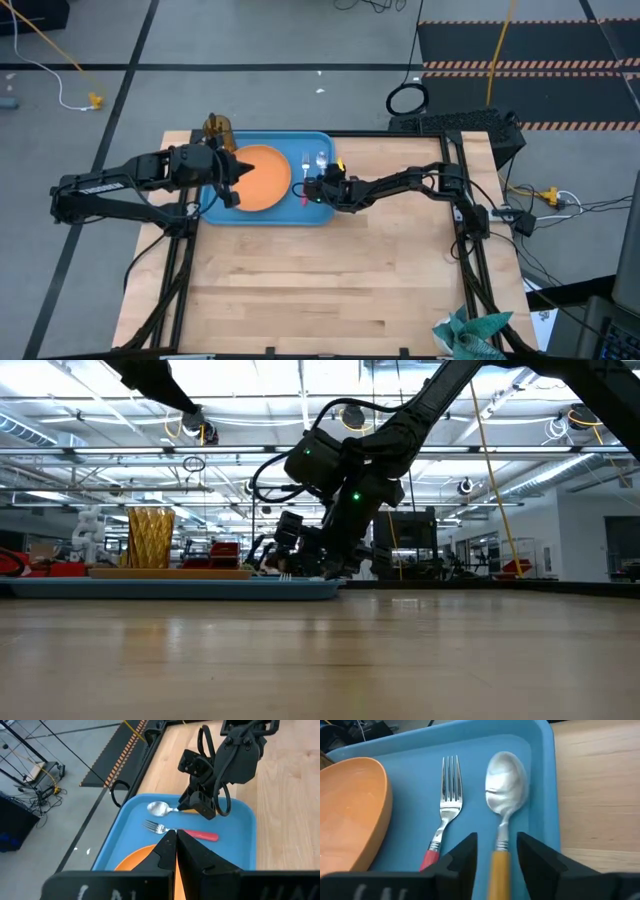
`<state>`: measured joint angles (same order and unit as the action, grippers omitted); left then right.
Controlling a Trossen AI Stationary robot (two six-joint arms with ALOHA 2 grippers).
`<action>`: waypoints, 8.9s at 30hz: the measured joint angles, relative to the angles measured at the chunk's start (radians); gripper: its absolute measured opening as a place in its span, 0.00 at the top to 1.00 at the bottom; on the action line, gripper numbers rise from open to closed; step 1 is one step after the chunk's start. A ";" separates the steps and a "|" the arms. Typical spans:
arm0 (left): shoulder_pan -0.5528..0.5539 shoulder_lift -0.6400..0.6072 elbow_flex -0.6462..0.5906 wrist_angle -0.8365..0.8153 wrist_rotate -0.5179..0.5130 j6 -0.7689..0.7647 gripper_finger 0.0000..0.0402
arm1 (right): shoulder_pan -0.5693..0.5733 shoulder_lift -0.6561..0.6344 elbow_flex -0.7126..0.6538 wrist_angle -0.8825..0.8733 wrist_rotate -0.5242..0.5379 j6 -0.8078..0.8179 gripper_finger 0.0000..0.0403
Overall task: Pick and place plate/cup/fork/spoon on tray
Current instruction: Put the yellow spoon on the blue tray, then return to Home Position
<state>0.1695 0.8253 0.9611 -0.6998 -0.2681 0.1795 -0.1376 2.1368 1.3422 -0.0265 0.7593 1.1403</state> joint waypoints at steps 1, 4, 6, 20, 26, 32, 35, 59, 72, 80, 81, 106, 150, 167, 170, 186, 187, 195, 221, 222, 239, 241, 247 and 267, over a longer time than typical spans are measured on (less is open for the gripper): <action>0.000 0.000 0.000 0.004 0.000 0.000 0.96 | 0.000 0.000 0.000 0.000 0.003 -0.001 0.66; 0.000 0.000 0.000 0.016 0.000 0.000 0.96 | 0.000 -0.008 0.000 -0.002 0.007 -0.033 0.61; 0.000 0.000 0.000 0.019 0.000 0.000 0.96 | 0.000 -0.031 0.000 -0.003 0.018 -0.073 0.58; 0.000 0.001 0.000 0.024 -0.004 0.015 0.96 | 0.054 -0.300 0.000 -0.005 -0.124 -0.792 0.57; 0.000 0.000 0.000 0.024 -0.005 0.021 0.96 | 0.094 -0.402 -0.004 -0.038 -0.169 -1.081 0.62; 0.000 -0.014 0.000 -0.005 -0.014 0.027 0.96 | 0.093 -0.521 -0.098 0.044 -0.343 -1.289 0.70; 0.001 -0.030 0.000 -0.046 -0.030 0.027 0.96 | 0.078 -0.601 -0.188 0.147 -0.432 -1.356 0.77; 0.032 -0.091 -0.125 -0.003 -0.049 -0.193 0.96 | -0.012 -1.113 -0.812 0.415 -0.660 -1.356 1.00; -0.018 -0.091 -0.267 0.272 -0.009 -0.204 0.96 | 0.048 -1.315 -1.010 0.403 -0.735 -1.315 1.00; -0.059 -0.091 -0.325 0.400 -0.009 -0.262 0.96 | 0.051 -1.459 -1.134 0.401 -0.755 -1.257 1.00; -0.068 -0.091 -0.334 0.418 -0.009 -0.271 0.96 | 0.051 -1.477 -1.144 0.400 -0.768 -1.256 1.00; -0.244 -0.070 -0.549 0.753 -0.006 -0.333 0.96 | 0.055 -1.707 -1.219 0.187 -0.869 -1.234 1.00; -0.243 -0.072 -0.561 0.836 -0.011 -0.183 0.96 | 0.054 -2.072 -1.281 0.036 -0.819 -1.215 1.00; -0.242 -0.074 -0.560 0.893 -0.021 -0.114 0.96 | 0.055 -2.131 -1.324 0.053 -0.836 -1.138 1.00; -0.241 -0.074 -0.560 0.893 -0.021 -0.114 0.96 | 0.061 -2.133 -1.324 0.058 -0.837 -1.141 1.00; -0.241 -0.074 -0.560 0.929 -0.022 -0.094 0.96 | 0.160 -2.134 -1.327 0.047 -0.755 -1.131 1.00; -0.241 -0.074 -0.560 0.932 -0.022 -0.094 0.96 | 0.164 -2.134 -1.327 0.046 -0.755 -1.131 1.00; -0.241 -0.074 -0.560 0.936 -0.010 -0.087 0.96 | 0.173 -2.130 -1.327 0.044 -0.760 -1.165 1.00; -0.229 -0.107 -0.717 0.832 0.058 -0.166 0.96 | 0.173 -2.128 -1.328 0.082 -0.760 -1.231 1.00; -0.232 -0.113 -0.727 0.834 0.058 -0.173 0.96 | 0.173 -2.128 -1.328 0.082 -0.760 -1.231 1.00; -0.290 -0.373 -0.923 0.853 0.058 -0.222 0.96 | 0.173 -2.128 -1.328 0.082 -0.760 -1.231 1.00; -0.290 -0.409 -0.929 0.853 0.060 -0.204 0.96 | 0.173 -2.128 -1.328 0.082 -0.760 -1.231 1.00; -0.289 -0.525 -0.936 0.851 0.066 -0.125 0.96 | 0.173 -2.128 -1.328 0.082 -0.760 -1.231 1.00; -0.286 -0.823 -0.936 0.706 0.089 -0.065 0.96 | 0.172 -2.128 -1.328 0.082 -0.760 -1.231 1.00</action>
<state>-0.1162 0.0025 0.0247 0.0061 -0.1795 0.1146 0.0345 0.0090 0.0143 0.0554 -0.0010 -0.0908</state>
